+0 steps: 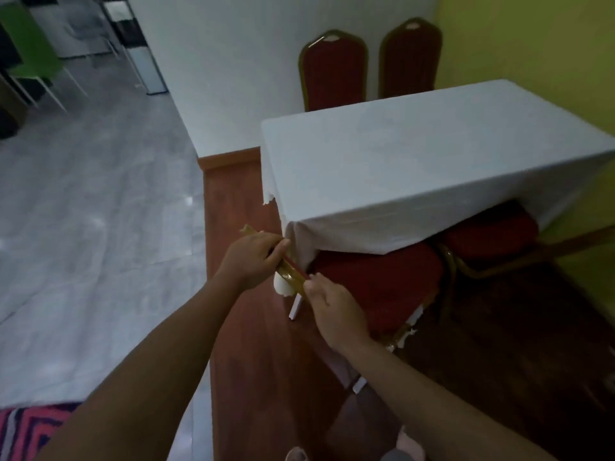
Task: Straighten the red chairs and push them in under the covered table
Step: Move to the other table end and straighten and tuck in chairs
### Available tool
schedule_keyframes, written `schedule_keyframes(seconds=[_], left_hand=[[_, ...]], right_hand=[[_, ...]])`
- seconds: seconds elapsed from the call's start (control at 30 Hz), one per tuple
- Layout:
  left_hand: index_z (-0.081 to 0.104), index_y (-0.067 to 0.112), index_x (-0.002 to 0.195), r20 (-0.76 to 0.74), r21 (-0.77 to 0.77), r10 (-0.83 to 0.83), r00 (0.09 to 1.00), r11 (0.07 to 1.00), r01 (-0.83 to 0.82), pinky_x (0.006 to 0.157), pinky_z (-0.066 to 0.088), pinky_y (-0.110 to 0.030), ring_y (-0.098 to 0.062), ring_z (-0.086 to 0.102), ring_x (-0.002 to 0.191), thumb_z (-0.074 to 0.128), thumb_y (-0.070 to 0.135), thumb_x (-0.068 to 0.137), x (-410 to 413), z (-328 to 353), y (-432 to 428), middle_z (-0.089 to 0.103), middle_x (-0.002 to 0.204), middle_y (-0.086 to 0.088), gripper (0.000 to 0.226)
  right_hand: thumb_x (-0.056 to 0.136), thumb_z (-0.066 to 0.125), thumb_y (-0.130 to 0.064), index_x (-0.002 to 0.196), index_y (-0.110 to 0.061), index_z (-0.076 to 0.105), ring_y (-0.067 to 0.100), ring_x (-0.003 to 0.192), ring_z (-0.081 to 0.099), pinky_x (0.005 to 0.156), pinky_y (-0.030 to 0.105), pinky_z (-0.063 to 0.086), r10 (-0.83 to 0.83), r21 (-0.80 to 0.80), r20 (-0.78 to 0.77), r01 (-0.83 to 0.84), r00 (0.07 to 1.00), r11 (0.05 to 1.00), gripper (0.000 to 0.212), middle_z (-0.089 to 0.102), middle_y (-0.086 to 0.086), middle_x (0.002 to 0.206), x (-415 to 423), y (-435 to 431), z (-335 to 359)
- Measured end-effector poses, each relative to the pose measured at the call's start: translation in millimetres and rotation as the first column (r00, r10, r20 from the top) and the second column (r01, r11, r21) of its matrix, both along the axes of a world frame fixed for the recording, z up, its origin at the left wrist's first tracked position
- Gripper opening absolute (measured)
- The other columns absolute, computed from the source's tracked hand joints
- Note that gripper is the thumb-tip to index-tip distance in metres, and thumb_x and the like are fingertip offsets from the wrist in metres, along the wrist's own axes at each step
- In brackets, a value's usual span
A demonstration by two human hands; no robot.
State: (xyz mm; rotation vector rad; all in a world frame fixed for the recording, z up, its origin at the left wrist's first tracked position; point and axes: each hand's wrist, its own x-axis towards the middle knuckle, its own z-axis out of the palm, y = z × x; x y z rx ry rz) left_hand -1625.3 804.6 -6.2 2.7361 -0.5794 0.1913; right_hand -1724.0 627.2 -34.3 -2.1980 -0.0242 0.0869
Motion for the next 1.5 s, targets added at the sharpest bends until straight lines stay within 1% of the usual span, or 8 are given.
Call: schedule_keyframes(seconds=[0.13,0.27,0.47,0.6,0.83,1.13,1.37,1.5], left_hand=[[0.053,0.023,0.059,-0.038,0.012,0.020,0.999,1.000,-0.019,0.081,0.049,-0.041,-0.011,0.055,0.061,0.021,0.048,0.097,14,0,3,0.055,0.058,0.005,0.055],[0.060,0.015,0.058,-0.034,0.013,0.096,0.995,0.995,-0.096,0.076,0.051,-0.040,-0.015,0.056,0.061,0.005,0.054,0.093,9,-2,-1,0.059,0.058,0.000,0.075],[0.062,0.009,0.056,-0.010,-0.049,0.128,0.992,0.991,-0.128,0.073,0.051,-0.037,-0.018,0.058,0.055,0.003,0.054,0.091,-19,-2,-6,0.059,0.056,-0.004,0.082],[0.062,0.014,0.055,0.059,-0.100,0.096,0.994,0.991,-0.090,0.059,0.052,-0.042,-0.017,0.055,0.050,0.012,0.050,0.095,-44,-10,-13,0.057,0.052,-0.002,0.074],[0.062,0.015,0.052,0.208,-0.133,-0.121,0.971,0.980,0.151,0.039,0.036,-0.027,-0.013,0.050,0.041,0.011,0.052,0.099,-70,-21,-46,0.053,0.044,0.001,0.079],[0.060,0.015,0.062,-0.046,-0.062,-0.077,0.996,0.995,0.074,0.053,0.040,-0.030,-0.011,0.056,0.055,-0.003,0.075,0.081,-48,-31,-37,0.060,0.056,0.000,0.089],[0.054,0.016,0.052,-0.015,-0.082,-0.011,1.000,0.997,0.009,0.046,0.033,-0.027,-0.007,0.042,0.045,-0.005,0.072,0.084,-62,-29,-53,0.045,0.047,0.003,0.087],[0.070,0.020,0.067,-0.032,-0.123,0.008,0.999,0.992,-0.012,0.053,0.045,-0.033,-0.009,0.056,0.054,-0.010,0.071,0.083,-75,-32,-76,0.061,0.055,0.001,0.097]], right_hand=[[0.090,0.028,-0.065,0.133,-0.024,0.049,0.014,0.112,0.057,0.085,0.035,0.048,-0.094,-0.229,0.136,0.124,0.986,0.966,0.063,0.063,-0.004,0.122,-10,10,4],[0.082,0.016,-0.077,0.121,-0.023,0.059,0.014,0.089,0.066,0.069,0.031,0.052,-0.067,-0.349,0.231,0.147,0.971,0.925,0.080,0.071,-0.003,0.097,-13,7,3],[0.091,0.025,-0.066,0.105,-0.016,0.069,0.010,0.062,0.068,0.048,0.022,0.048,0.003,-0.429,0.416,0.193,0.909,0.883,0.068,0.073,-0.004,0.074,-27,-7,-7],[0.092,0.027,-0.066,0.108,-0.013,0.070,0.011,0.074,0.071,0.056,0.024,0.056,0.070,-0.432,0.431,0.138,0.900,0.891,0.070,0.076,-0.001,0.087,-41,-37,-16],[0.094,0.028,-0.063,0.119,-0.011,0.066,0.011,0.087,0.071,0.066,0.018,0.050,0.141,-0.521,0.403,0.099,0.904,0.848,0.069,0.075,0.000,0.101,-64,-107,-18],[0.093,0.012,-0.063,0.123,-0.020,0.063,0.016,0.128,0.049,0.107,0.042,0.040,-0.249,-0.366,0.314,0.359,0.916,0.859,0.073,0.058,-0.001,0.134,-62,-65,-4],[0.094,0.031,-0.045,0.118,-0.016,0.066,0.018,0.120,0.058,0.094,0.038,0.051,-0.243,-0.394,0.348,0.376,0.905,0.839,0.051,0.065,0.002,0.125,-58,-81,-6],[0.093,0.036,-0.039,0.107,-0.014,0.072,0.018,0.108,0.065,0.083,0.031,0.052,-0.214,-0.400,0.425,0.395,0.879,0.827,0.046,0.072,0.002,0.112,-61,-114,-6]])
